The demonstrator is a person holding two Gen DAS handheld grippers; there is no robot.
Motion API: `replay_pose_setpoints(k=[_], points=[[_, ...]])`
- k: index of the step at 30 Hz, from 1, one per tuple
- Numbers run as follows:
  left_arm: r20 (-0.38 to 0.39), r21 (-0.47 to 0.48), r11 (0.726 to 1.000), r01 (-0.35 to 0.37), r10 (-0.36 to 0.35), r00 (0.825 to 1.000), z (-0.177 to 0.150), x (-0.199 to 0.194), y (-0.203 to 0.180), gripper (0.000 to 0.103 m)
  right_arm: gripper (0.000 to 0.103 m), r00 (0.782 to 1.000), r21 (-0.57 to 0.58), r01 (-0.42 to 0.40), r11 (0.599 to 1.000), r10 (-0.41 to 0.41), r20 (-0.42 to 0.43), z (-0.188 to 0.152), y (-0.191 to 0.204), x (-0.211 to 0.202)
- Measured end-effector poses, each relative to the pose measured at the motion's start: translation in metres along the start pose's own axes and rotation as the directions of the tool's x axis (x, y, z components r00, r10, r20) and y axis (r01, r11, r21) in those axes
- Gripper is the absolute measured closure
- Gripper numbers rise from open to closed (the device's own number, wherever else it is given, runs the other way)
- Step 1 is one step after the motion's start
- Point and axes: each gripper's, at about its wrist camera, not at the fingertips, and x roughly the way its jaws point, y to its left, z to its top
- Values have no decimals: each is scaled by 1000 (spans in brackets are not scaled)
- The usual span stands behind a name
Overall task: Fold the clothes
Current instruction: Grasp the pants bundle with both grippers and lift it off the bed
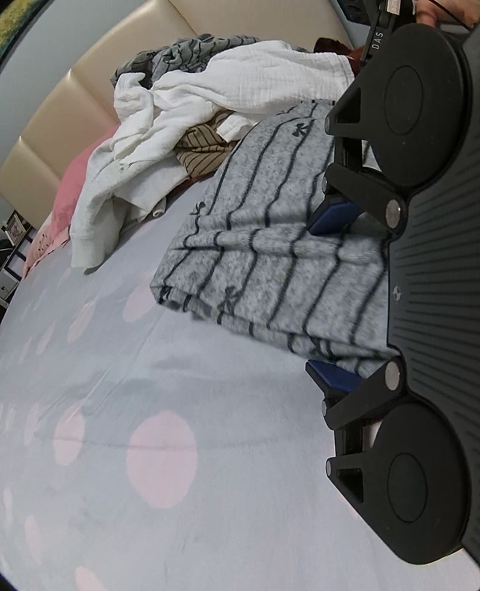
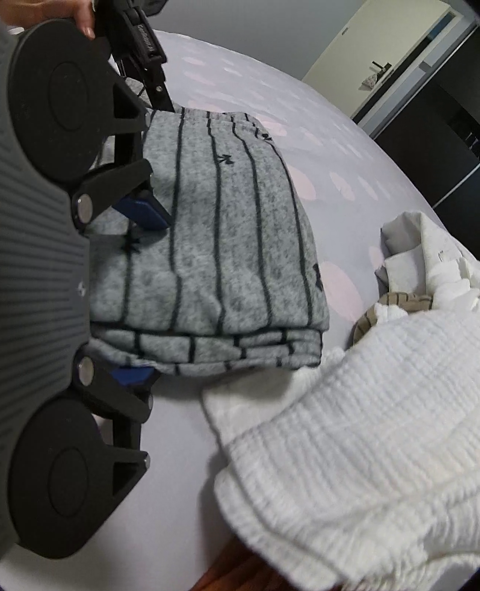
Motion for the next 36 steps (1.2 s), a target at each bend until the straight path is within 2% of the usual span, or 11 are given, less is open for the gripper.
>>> replay_pose_setpoints(k=[3,6,8,11,14,19,24,27,36], points=[[0,-3,1000,16,-16,1000,2,7,-1,34,28,1000,-9,-17,1000,17,-1,2,4,6],[3,-11,999,31,-31,1000,3,11,-1,46,31,1000,-21,-30,999,30,0,3,6,11],[5,-17,999,51,-51,999,2,12,-2,58,40,999,-27,-41,999,41,2,4,8,14],[9,-30,997,76,-76,997,-1,12,-2,68,53,998,-28,-66,997,66,2,5,12,16],[20,-40,995,90,-90,996,-2,8,-2,75,60,996,-23,-86,996,86,3,6,14,16],[60,-11,997,75,-74,995,-8,-10,-11,79,68,992,-31,-124,992,125,20,7,18,7],[119,2,997,76,-76,990,-18,-41,-24,80,69,981,-53,-185,981,187,46,6,26,-7],[154,16,999,52,-54,987,-25,-65,-33,81,71,970,-60,-236,970,239,49,6,34,-15],[285,-43,999,16,-3,958,-50,-153,-27,81,71,929,-106,-368,924,370,-1,-6,75,-33]])
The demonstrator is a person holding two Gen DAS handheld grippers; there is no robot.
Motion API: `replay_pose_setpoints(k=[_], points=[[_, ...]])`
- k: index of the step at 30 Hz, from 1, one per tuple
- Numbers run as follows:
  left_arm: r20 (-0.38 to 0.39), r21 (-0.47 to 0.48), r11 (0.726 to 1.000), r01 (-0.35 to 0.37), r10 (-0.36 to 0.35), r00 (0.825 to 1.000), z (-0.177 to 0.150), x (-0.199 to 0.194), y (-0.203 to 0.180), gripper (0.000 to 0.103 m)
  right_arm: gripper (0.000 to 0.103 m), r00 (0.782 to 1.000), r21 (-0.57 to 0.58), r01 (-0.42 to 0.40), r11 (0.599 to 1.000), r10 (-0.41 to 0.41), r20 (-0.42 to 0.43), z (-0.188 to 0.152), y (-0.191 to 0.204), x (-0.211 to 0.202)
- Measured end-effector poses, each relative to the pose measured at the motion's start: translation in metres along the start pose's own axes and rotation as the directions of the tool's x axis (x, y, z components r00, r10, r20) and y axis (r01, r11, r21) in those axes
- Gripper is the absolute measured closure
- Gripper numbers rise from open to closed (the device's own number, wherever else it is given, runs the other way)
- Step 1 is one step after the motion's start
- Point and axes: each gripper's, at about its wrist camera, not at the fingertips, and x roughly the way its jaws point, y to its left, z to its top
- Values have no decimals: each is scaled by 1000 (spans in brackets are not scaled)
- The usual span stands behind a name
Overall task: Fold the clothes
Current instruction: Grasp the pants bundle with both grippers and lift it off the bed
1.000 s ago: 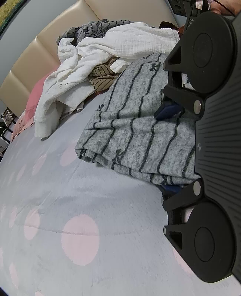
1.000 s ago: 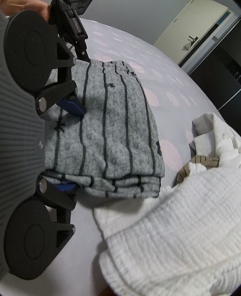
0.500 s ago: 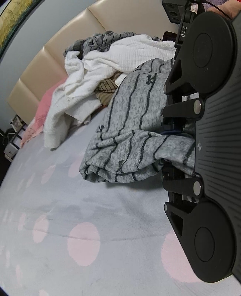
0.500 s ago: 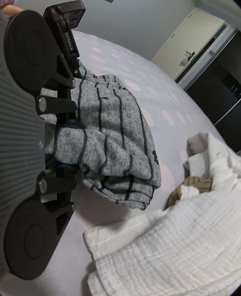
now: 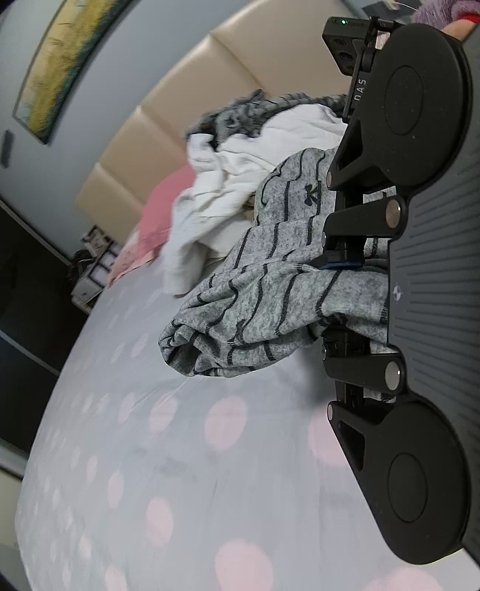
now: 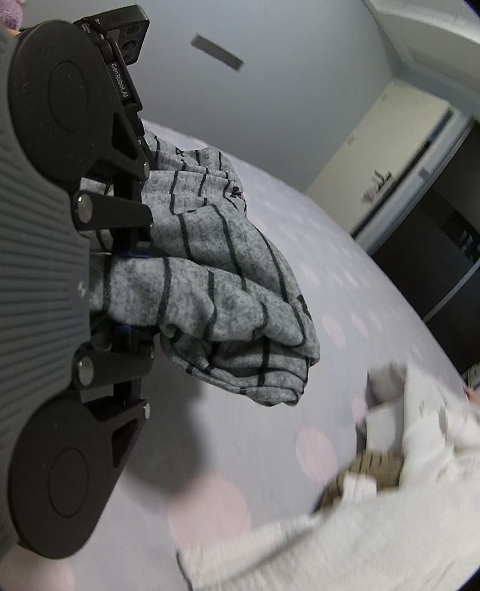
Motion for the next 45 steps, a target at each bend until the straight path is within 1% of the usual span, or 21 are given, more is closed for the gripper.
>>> replay_pose_setpoints(k=[2,6,9,12,19,22,25,29,34,39,42,45], points=[[35,-22,1000,-6,7,999,0,-22,3,81,71,999,-13,-33,999,33,-14,-1,14,0],[100,-31,999,-34,37,994,-3,-63,2,81,71,995,-49,-93,994,91,-42,-2,46,2],[160,-42,998,-51,57,986,-4,-95,-1,81,71,989,-91,-136,986,129,-78,0,73,3],[210,-49,996,-68,77,975,1,-126,-1,81,71,979,-132,-182,974,168,-114,5,104,6],[282,-68,990,-124,138,950,39,-188,9,81,71,951,-206,-289,935,256,-172,15,180,26],[305,-82,985,-152,170,937,56,-209,22,81,71,937,-234,-330,914,288,-199,19,213,44],[321,-94,979,-182,203,925,68,-221,34,81,71,923,-258,-364,895,309,-229,22,245,68],[334,-115,969,-217,244,910,83,-237,63,81,71,906,-291,-401,869,328,-268,23,282,106],[337,-147,955,-259,294,894,101,-251,112,81,71,880,-283,-444,850,353,-320,16,315,160],[317,-218,935,-280,339,886,115,-256,178,81,71,862,-258,-459,850,355,-363,1,341,222],[305,-253,926,-281,352,885,122,-255,218,81,71,857,-253,-456,853,344,-384,-13,354,260],[303,-287,915,-284,368,879,126,-259,252,81,71,852,-242,-448,860,330,-406,-28,365,295]])
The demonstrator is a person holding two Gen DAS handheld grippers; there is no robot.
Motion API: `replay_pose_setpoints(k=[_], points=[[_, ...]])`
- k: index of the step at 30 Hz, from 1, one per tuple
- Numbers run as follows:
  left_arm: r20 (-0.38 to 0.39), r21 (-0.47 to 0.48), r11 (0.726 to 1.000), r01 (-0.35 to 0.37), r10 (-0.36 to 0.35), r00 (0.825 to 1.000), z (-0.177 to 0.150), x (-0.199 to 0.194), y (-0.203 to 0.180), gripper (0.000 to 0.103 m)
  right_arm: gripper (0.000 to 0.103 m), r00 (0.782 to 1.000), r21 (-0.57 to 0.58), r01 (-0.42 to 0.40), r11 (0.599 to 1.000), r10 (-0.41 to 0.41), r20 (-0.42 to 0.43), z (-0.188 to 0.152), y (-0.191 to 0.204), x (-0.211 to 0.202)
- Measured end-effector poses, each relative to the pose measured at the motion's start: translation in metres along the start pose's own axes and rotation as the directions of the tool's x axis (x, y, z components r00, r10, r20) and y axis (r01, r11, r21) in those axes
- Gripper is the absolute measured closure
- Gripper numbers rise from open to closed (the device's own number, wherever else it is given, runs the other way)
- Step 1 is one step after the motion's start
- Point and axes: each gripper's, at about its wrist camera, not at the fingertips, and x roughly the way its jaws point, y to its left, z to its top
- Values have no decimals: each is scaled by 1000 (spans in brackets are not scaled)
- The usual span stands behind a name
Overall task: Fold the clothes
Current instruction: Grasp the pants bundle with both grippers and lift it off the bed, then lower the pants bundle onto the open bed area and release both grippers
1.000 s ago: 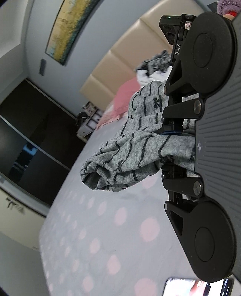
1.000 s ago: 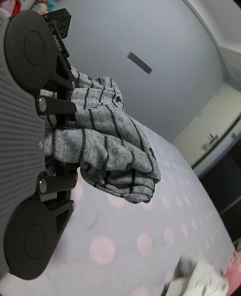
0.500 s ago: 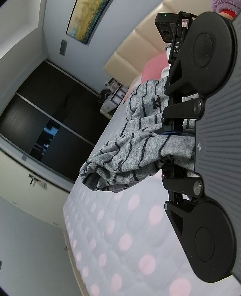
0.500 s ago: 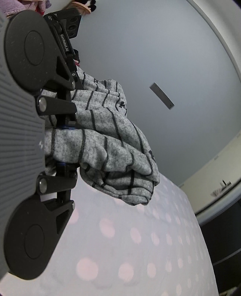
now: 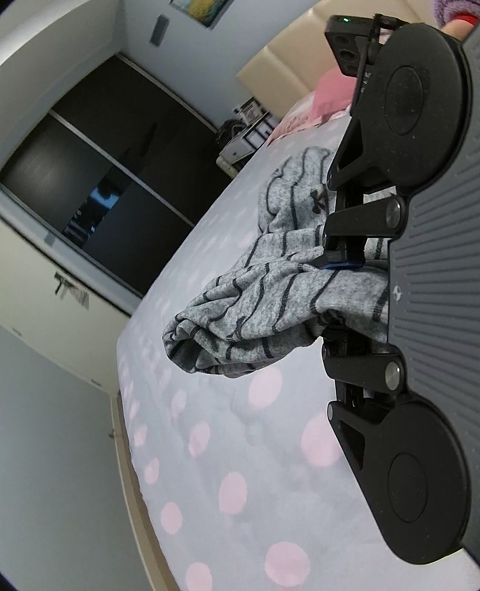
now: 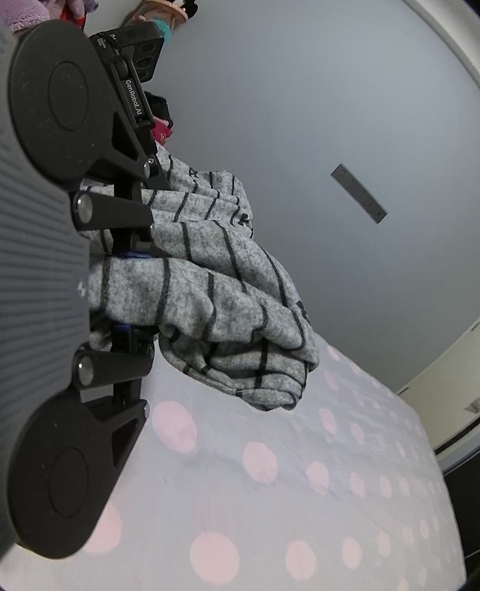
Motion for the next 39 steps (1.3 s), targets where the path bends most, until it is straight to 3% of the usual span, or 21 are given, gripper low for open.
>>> replay_pose_setpoints(k=[9,22,26,31,37,39], points=[[-14,-38,997,-63,62,998,17,12,71,81,71,997,66,-25,997,30,-68,-8,-4,95],[-113,18,990,-137,138,984,37,46,136,81,72,991,183,15,983,9,-133,-38,-3,180],[-141,11,985,-173,173,975,32,59,157,80,72,989,143,77,987,-58,-138,-43,-4,191],[-140,-3,974,-225,222,965,21,63,176,78,72,969,75,195,978,-181,-170,-48,-19,203],[-43,-8,964,-266,266,963,19,33,169,71,63,962,24,217,976,-210,-174,-56,-28,176],[6,-12,960,-278,278,960,22,17,163,63,59,962,-8,224,974,-223,-160,-52,-24,170]])
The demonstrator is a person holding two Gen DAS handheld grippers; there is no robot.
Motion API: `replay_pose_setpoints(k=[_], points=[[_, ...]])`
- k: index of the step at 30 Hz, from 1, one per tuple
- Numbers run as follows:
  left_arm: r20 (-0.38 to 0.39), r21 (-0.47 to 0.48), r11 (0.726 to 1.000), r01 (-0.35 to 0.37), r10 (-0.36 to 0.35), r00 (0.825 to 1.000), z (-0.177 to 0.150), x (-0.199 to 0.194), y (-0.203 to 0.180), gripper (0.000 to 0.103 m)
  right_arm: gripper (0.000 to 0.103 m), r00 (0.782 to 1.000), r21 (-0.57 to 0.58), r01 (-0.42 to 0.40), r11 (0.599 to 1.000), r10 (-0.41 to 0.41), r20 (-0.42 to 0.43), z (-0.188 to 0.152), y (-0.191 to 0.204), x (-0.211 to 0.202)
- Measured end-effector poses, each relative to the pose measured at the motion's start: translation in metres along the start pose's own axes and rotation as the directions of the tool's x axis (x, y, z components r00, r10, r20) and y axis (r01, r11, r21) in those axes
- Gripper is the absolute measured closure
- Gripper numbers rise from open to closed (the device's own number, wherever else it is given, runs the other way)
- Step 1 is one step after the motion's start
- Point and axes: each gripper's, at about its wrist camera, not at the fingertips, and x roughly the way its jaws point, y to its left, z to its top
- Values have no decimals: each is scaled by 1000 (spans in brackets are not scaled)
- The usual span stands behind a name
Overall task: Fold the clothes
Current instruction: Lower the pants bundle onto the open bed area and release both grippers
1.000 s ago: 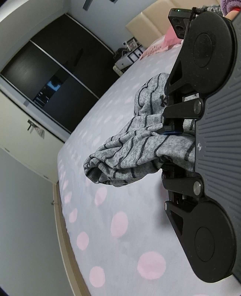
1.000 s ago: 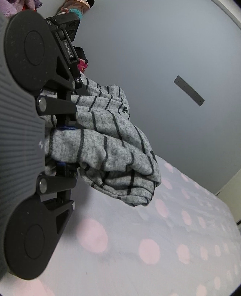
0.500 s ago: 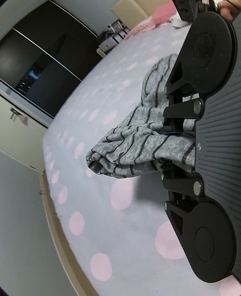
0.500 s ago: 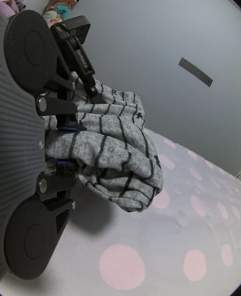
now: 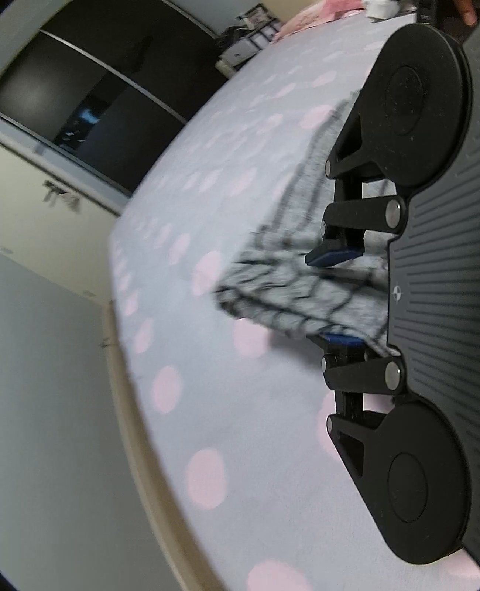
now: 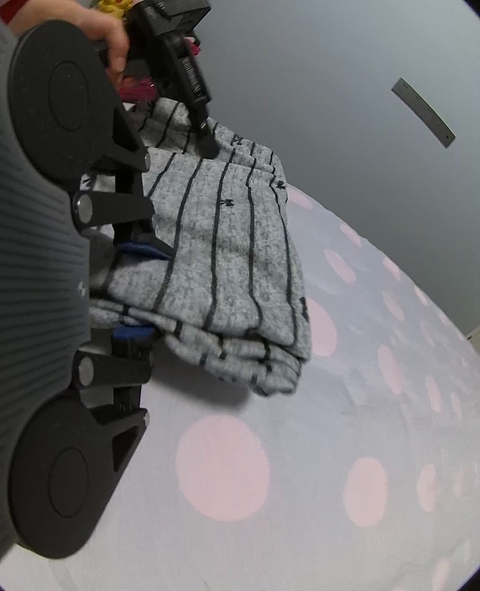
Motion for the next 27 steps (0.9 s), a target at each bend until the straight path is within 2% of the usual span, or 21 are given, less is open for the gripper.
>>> replay_pose_setpoints(k=[1,4,7,9,11,12,14,16,21,27], points=[[20,5,1000,-4,4,1000,2,-7,-2,59,56,1000,-19,8,1000,-7,12,2,1,-4],[58,61,998,1,-5,998,0,-34,-15,59,54,999,-63,20,998,-17,43,-1,2,-26],[36,137,991,-7,2,999,-11,-49,-33,74,55,998,-133,26,991,-18,62,-8,8,-40],[-4,176,984,-27,28,1000,-21,-52,-43,77,60,998,-223,28,974,-13,69,-17,20,-46],[-38,213,976,-37,47,998,-32,-49,-52,79,70,998,-316,15,949,6,65,-27,35,-46],[-48,225,974,-38,51,998,-36,-47,-55,79,72,998,-353,5,936,18,61,-32,41,-45],[-66,233,971,-44,61,996,-46,-40,-56,79,76,998,-387,-20,922,41,44,-39,50,-39],[-87,223,973,-61,82,993,-53,-31,-51,79,77,999,-404,-16,915,31,32,-44,52,-30],[-124,217,971,-104,133,983,-63,3,-36,80,81,999,-411,42,911,-50,-10,-48,42,1],[-123,193,975,-109,134,983,-63,20,-28,80,82,999,-381,24,924,-38,-28,-49,31,20]])
